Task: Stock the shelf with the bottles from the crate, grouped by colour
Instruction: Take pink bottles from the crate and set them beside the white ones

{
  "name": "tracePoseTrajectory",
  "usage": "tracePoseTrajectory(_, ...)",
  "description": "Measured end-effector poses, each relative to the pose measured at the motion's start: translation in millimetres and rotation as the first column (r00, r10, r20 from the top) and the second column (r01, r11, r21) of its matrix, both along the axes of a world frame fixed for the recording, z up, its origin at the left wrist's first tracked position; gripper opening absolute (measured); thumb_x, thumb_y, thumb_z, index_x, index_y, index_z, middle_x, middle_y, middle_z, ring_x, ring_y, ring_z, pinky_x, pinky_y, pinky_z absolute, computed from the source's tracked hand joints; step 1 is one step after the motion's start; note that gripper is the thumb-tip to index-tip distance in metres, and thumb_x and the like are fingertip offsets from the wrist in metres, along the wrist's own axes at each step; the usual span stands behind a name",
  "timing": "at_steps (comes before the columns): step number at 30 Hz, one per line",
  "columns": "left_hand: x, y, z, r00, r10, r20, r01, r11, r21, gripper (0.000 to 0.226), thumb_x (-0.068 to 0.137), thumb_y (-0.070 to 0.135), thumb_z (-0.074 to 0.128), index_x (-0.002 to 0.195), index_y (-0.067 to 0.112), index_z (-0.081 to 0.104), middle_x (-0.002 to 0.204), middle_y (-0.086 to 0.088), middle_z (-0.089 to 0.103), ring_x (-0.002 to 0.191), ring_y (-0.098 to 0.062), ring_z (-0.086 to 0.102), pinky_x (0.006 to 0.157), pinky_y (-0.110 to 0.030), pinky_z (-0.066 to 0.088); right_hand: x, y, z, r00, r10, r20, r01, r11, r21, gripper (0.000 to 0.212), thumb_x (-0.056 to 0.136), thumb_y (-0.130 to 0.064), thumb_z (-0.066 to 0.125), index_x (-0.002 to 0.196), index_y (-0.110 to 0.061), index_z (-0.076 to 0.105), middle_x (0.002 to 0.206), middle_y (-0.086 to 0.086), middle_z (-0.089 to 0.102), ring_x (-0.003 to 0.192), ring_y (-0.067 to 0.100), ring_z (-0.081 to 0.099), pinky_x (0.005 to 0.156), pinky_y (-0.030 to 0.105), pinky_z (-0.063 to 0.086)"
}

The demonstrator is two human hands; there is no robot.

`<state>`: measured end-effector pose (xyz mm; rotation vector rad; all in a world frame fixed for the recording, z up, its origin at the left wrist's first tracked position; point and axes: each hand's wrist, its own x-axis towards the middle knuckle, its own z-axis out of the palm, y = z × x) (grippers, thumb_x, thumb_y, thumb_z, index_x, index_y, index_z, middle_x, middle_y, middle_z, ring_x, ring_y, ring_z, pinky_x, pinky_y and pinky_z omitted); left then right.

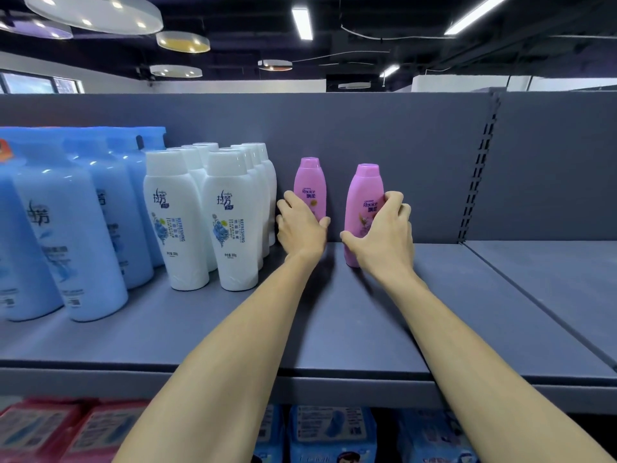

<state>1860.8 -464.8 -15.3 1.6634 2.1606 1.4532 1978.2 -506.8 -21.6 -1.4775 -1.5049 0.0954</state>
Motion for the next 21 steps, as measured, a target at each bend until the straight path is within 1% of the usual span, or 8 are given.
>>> tracePoseTrajectory(2,-1,-8,-2,0.999,-0.029,0.030,0.031,0.998,-0.050,0.066,0.077,0.027,0.081,0.121,0.004,0.038,0.127,-0.015,0.046,0.115,-0.037,0.053,0.089,-0.041,0.045,1,-2,1,1.000,0.017,-0.005,-0.017,1.000,-0.002,0.080,0.071,-0.028,0.080,0.132,-0.021,0.029,0.114,0.004,0.039,0.098,0.034,0.050,0.072,0.035,0.040)
tracePoseTrajectory(4,-4,-18,-4,0.998,-0.064,0.027,0.066,0.992,-0.106,0.065,0.077,0.024,0.081,0.122,0.004,0.038,0.128,-0.015,0.045,0.116,-0.037,0.053,0.090,-0.040,0.044,1,-4,4,1.000,0.027,-0.016,-0.027,1.000,-0.010,0.086,0.070,-0.027,0.080,0.136,-0.027,0.025,0.113,0.003,0.039,0.098,0.035,0.051,0.074,0.036,0.043)
tracePoseTrajectory(6,-9,-30,-7,0.994,-0.111,-0.014,0.108,0.987,-0.122,0.058,0.079,0.021,0.078,0.120,0.004,0.041,0.125,-0.015,0.047,0.112,-0.036,0.054,0.083,-0.037,0.043,-3,-5,7,1.000,0.029,-0.012,-0.029,0.999,-0.034,0.087,0.070,-0.027,0.082,0.135,-0.029,0.024,0.113,0.002,0.039,0.100,0.036,0.053,0.074,0.037,0.045)
tracePoseTrajectory(9,-20,-48,-9,0.983,-0.165,-0.083,0.157,0.983,-0.097,0.050,0.079,0.018,0.075,0.116,0.007,0.043,0.117,-0.013,0.051,0.103,-0.034,0.056,0.071,-0.033,0.039,-16,-4,11,0.998,0.053,-0.015,-0.053,0.997,-0.053,0.086,0.069,-0.028,0.083,0.133,-0.028,0.026,0.113,0.003,0.039,0.100,0.036,0.054,0.075,0.039,0.047)
tracePoseTrajectory(12,-29,-60,-11,0.971,-0.202,-0.129,0.193,0.978,-0.076,0.050,0.075,0.021,0.077,0.109,0.009,0.043,0.110,-0.012,0.055,0.097,-0.034,0.057,0.067,-0.034,0.037,-37,-2,14,0.997,0.065,-0.040,-0.067,0.996,-0.060,0.077,0.073,-0.030,0.079,0.130,-0.026,0.028,0.112,0.003,0.039,0.100,0.036,0.052,0.073,0.038,0.043)
tracePoseTrajectory(14,-32,-63,-14,0.967,-0.212,-0.144,0.202,0.976,-0.077,0.050,0.074,0.023,0.079,0.103,0.011,0.040,0.108,-0.012,0.057,0.094,-0.035,0.057,0.065,-0.033,0.035,-50,0,16,0.996,0.064,-0.065,-0.068,0.996,-0.061,0.069,0.075,-0.033,0.076,0.126,-0.025,0.030,0.111,0.003,0.039,0.100,0.037,0.053,0.073,0.039,0.042)
tracePoseTrajectory(18,-37,-66,-21,0.969,-0.199,-0.145,0.190,0.979,-0.073,0.048,0.076,0.025,0.077,0.095,0.015,0.034,0.105,-0.012,0.058,0.092,-0.036,0.057,0.065,-0.033,0.034,-64,7,18,0.995,0.072,-0.069,-0.077,0.995,-0.068,0.067,0.077,-0.033,0.075,0.125,-0.021,0.030,0.111,0.005,0.039,0.100,0.039,0.054,0.072,0.039,0.043)
tracePoseTrajectory(21,-38,-66,-22,0.972,-0.199,-0.122,0.193,0.979,-0.060,0.044,0.076,0.022,0.074,0.100,0.012,0.040,0.105,-0.013,0.058,0.093,-0.036,0.057,0.066,-0.034,0.037,-70,12,19,0.996,0.070,-0.062,-0.075,0.994,-0.077,0.067,0.079,-0.031,0.075,0.127,-0.020,0.030,0.112,0.006,0.039,0.101,0.039,0.053,0.071,0.039,0.041)
